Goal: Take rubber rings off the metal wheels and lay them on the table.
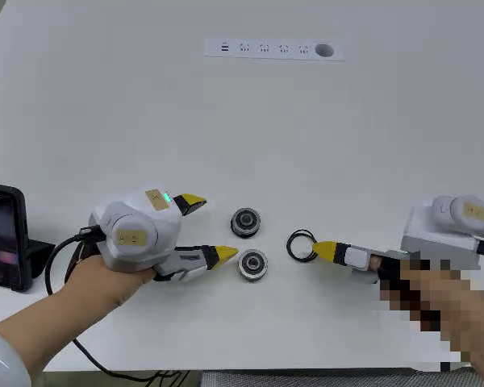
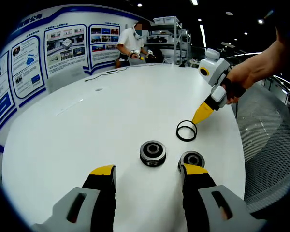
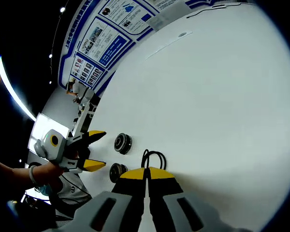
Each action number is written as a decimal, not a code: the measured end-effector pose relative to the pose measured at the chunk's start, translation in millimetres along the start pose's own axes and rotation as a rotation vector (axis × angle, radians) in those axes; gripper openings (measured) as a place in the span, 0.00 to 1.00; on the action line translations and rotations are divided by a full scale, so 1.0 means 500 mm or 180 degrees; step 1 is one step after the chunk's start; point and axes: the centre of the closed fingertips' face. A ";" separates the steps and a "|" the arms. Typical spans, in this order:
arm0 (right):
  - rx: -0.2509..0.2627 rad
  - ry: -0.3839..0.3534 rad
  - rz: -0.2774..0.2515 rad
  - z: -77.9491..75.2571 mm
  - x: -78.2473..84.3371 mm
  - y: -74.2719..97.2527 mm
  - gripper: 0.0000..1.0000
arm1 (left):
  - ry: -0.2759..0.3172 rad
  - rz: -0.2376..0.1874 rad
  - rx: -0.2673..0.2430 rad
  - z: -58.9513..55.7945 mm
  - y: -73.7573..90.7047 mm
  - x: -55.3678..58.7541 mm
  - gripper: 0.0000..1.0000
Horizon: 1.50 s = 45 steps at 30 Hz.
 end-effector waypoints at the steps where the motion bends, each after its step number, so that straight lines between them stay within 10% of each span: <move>1: 0.0014 0.0046 0.0019 -0.002 0.002 -0.001 0.04 | -0.0003 0.0004 0.0003 -0.001 0.001 0.000 0.55; 17: 0.0148 0.0510 -0.0006 -0.028 -0.010 0.004 0.14 | 0.0009 0.0009 0.0017 -0.002 0.000 0.000 0.54; 45: -0.0290 0.0560 -0.0051 0.073 -0.042 -0.091 0.18 | 0.0013 -0.0019 0.0093 -0.013 -0.030 -0.021 0.47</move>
Point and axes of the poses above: the centre of the closed fingertips' face, and the gripper's own axes: y roughly backward along the fingers, z roughly to its left, x roughly out of its underside, and after that the axes turned 9 degrees about -z, right-handed
